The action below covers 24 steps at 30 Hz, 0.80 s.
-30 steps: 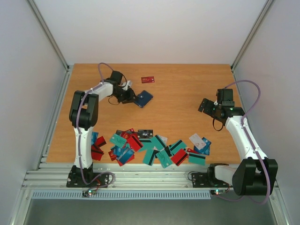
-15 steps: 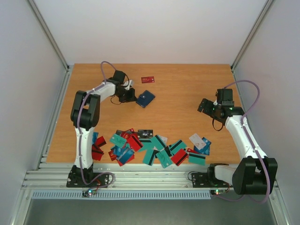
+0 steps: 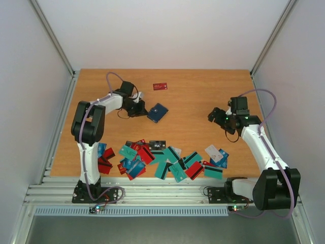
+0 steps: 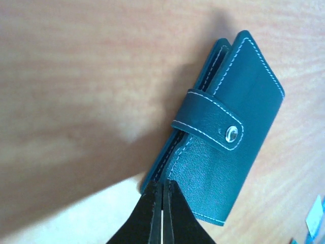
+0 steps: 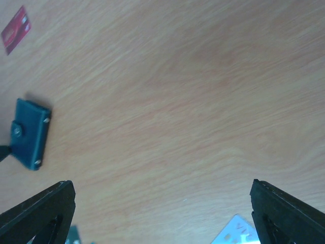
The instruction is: Put the credit cards into the card holder
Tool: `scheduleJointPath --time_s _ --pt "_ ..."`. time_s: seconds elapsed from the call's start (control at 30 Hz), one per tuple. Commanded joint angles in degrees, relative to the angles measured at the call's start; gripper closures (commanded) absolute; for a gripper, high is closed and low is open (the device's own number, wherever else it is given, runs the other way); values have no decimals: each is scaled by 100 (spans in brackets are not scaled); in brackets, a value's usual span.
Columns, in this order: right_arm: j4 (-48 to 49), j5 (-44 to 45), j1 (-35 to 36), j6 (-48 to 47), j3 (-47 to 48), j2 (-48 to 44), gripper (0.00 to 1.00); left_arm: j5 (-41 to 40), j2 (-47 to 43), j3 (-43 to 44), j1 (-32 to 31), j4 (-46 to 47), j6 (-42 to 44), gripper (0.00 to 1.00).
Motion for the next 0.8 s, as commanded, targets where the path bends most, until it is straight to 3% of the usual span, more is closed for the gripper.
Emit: scheduleJointPath --time_s 0.0,0.23,0.37,0.5,0.77 --pt "73 -412 484 489 -173 32 5 402 -582 -505 -43 153 -339 100" --pt "447 -475 1553 914 -161 561 5 613 -1189 -1314 -310 594 -859 100" --pt "788 -751 1748 1296 -147 996 5 696 -1410 -1506 -501 628 -1001 100" --pt "844 -871 1885 1396 5 1440 6 793 -1485 -1624 -585 293 -612 98" --pt "738 -1148 1933 1646 324 2133 8 270 -1441 -1076 -585 -504 636 56"
